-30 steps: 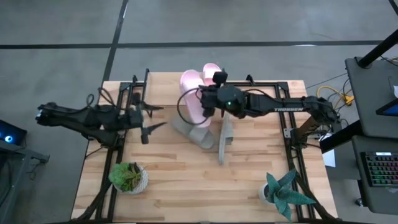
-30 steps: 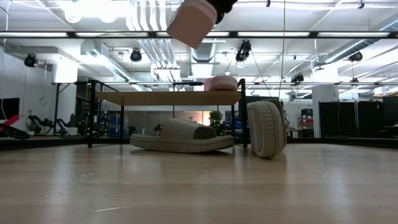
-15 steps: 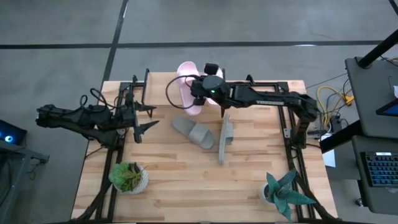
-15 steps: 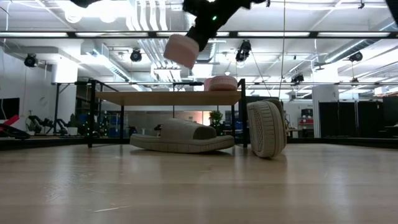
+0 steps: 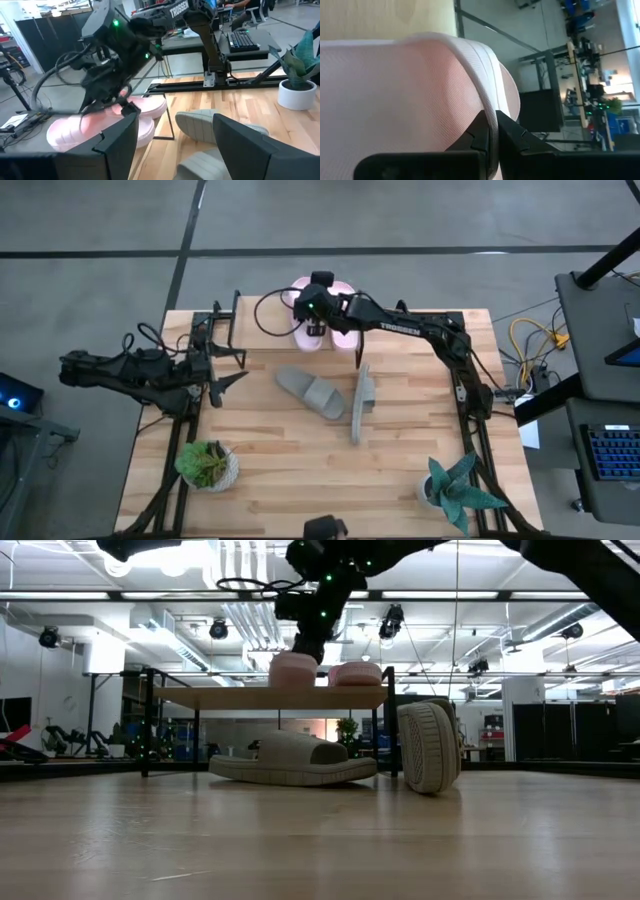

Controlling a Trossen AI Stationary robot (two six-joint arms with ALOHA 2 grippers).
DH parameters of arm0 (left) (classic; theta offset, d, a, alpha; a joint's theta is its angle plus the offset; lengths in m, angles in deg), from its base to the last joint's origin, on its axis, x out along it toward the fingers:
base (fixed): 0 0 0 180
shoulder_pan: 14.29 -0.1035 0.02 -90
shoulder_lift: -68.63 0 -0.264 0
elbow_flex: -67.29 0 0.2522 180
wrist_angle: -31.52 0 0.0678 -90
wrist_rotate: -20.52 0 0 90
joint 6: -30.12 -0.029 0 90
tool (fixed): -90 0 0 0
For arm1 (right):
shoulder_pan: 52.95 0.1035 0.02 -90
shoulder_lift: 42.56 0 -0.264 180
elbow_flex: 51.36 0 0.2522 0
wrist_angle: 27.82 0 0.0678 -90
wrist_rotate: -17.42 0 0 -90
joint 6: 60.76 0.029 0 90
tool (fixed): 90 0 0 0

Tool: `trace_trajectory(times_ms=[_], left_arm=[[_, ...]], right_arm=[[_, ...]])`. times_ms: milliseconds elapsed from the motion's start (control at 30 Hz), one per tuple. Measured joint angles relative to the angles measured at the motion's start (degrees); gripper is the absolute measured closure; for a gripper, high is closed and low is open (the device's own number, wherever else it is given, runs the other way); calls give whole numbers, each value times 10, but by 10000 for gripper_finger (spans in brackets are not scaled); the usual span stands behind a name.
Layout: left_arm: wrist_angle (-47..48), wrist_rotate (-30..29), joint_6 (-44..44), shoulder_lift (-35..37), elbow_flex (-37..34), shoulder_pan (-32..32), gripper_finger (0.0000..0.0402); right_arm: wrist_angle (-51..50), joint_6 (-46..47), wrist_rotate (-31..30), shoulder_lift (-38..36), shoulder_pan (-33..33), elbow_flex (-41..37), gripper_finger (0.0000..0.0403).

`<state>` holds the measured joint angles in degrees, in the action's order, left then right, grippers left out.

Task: Pick and place slides into the shelf
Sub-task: Put the pink slipper on the shelf

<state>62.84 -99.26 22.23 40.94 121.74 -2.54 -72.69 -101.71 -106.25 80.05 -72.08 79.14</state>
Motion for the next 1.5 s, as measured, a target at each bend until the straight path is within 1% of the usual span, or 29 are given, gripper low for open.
trace_trajectory(times_ms=[167,367,500,733,867,933,1133,1500], left_arm=[[17,-7,0,20,-2,0,162],[15,-8,0,35,-5,0,162],[16,-8,0,39,-10,0,162],[15,-8,-1,42,-16,0,162],[15,-8,0,43,-21,0,162],[15,-8,0,42,-23,0,162],[15,-19,0,44,-26,0,162],[14,-22,0,46,-26,0,162]], right_arm=[[-14,-5,6,2,-14,6,394],[-17,-1,22,1,-28,6,394],[-42,-6,28,2,-30,4,394],[-51,1,29,2,-30,3,394],[-59,3,53,2,-30,0,394],[-59,3,52,2,-30,0,392],[-60,4,52,2,-31,0,367],[-63,5,51,2,-30,-1,302]])
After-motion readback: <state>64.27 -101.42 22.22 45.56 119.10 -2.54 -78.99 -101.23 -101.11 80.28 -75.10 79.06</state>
